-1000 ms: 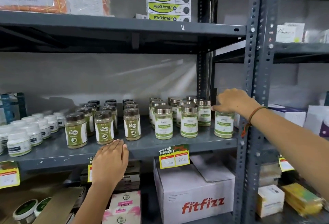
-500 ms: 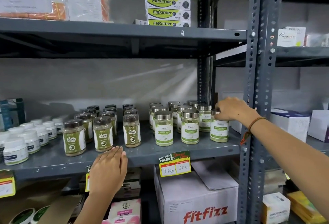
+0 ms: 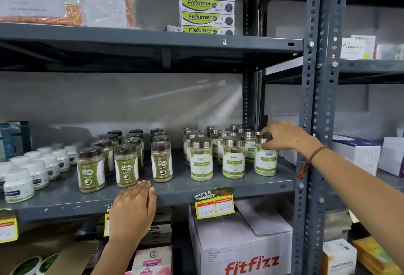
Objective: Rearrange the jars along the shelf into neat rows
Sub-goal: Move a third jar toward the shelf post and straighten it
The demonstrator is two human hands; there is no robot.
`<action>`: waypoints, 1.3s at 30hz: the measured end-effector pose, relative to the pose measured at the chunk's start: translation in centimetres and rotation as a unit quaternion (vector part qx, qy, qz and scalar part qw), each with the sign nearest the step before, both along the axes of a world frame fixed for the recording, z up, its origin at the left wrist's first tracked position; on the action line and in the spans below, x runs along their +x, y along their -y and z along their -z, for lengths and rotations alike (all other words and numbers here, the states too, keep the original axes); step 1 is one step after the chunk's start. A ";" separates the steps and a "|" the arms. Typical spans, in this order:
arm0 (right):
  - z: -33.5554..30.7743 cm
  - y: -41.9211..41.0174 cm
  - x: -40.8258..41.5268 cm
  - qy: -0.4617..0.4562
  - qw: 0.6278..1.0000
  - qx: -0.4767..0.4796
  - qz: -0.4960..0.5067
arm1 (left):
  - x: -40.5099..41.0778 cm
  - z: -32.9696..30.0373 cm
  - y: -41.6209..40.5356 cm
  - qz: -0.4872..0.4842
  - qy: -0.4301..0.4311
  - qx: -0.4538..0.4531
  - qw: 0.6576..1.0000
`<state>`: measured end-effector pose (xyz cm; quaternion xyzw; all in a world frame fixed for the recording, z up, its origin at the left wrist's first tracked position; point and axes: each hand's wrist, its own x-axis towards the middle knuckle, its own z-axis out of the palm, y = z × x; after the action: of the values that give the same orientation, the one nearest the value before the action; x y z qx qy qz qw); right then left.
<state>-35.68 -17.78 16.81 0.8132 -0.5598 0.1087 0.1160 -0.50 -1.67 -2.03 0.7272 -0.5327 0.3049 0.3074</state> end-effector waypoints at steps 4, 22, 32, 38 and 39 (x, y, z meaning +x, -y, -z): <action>0.5 -0.9 1.4 0.017 0.991 -0.127 -0.028 | -0.2 0.0 -0.1 -0.006 0.000 -0.003 1.000; 2.2 -0.2 5.4 0.067 0.981 -0.013 -0.182 | 0.0 0.1 0.2 -0.009 0.001 -0.003 1.000; 1.8 -2.0 8.5 0.125 0.959 -0.122 -0.225 | 0.1 0.2 0.3 -0.009 -0.001 -0.010 1.000; 1.8 -5.0 16.7 0.092 0.936 -0.113 -0.319 | 0.0 0.0 0.2 -0.010 0.008 -0.009 1.000; 1.9 -5.1 18.1 0.073 0.935 -0.113 -0.329 | 0.0 0.0 0.1 -0.010 0.009 -0.010 1.000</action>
<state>-17.59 -12.69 14.93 0.9231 -0.2522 0.2628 0.1234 -0.53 -1.82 -1.98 0.7271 -0.5247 0.3194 0.3066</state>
